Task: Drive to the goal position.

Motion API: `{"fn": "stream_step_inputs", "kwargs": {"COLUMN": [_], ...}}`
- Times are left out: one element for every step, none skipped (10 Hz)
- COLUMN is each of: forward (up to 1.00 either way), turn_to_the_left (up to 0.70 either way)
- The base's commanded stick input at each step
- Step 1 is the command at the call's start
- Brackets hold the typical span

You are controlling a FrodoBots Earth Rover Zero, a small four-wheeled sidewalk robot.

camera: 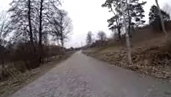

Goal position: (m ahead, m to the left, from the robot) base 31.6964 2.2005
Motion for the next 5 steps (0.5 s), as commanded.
{"fn": "stream_step_inputs", "kwargs": {"forward": [0.69, 0.70, 0.70, 0.70, 0.70], "turn_to_the_left": [0.00, 0.00, 0.00, 0.00, 0.00]}}
